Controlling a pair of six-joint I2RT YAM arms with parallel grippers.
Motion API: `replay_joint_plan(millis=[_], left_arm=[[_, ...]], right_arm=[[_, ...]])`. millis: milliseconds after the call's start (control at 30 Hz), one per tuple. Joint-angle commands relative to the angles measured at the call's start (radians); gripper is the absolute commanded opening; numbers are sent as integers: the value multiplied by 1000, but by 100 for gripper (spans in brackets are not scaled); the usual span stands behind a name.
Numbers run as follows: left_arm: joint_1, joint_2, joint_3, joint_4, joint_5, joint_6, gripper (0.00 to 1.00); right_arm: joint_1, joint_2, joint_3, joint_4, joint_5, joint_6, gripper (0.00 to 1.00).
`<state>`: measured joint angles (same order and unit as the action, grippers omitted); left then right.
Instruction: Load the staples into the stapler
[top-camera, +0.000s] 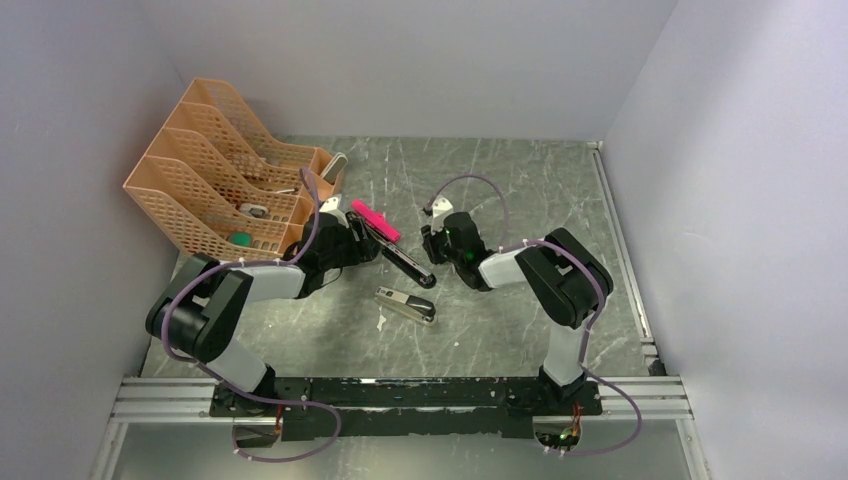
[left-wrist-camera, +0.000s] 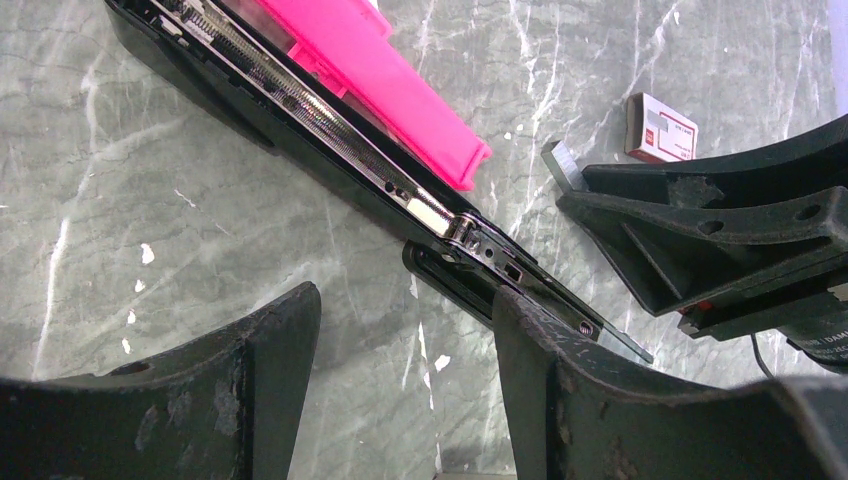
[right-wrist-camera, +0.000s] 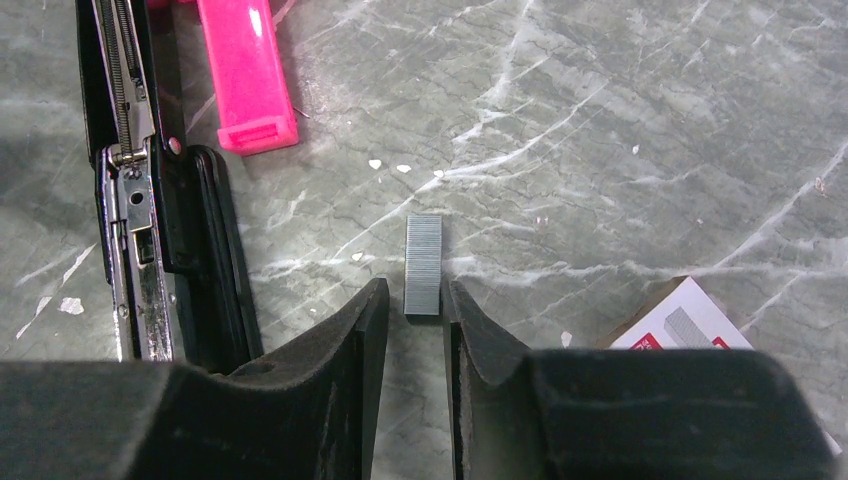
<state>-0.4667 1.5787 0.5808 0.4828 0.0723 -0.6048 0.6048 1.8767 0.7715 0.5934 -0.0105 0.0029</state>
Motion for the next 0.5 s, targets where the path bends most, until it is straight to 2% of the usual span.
replay_joint_plan(millis=[0, 200, 367, 467], left_arm=[[-5, -26, -3, 31, -19, 18, 68], [-6, -27, -3, 30, -19, 18, 68], [-6, -28, -4, 29, -22, 19, 68], [-6, -28, -4, 29, -23, 19, 68]], right_arm=[[6, 45, -53, -56, 7, 0, 30], [8, 55, -70, -26, 16, 4, 23], [10, 30, -82, -6, 32, 6, 11], [10, 4, -80, 4, 44, 1, 7]])
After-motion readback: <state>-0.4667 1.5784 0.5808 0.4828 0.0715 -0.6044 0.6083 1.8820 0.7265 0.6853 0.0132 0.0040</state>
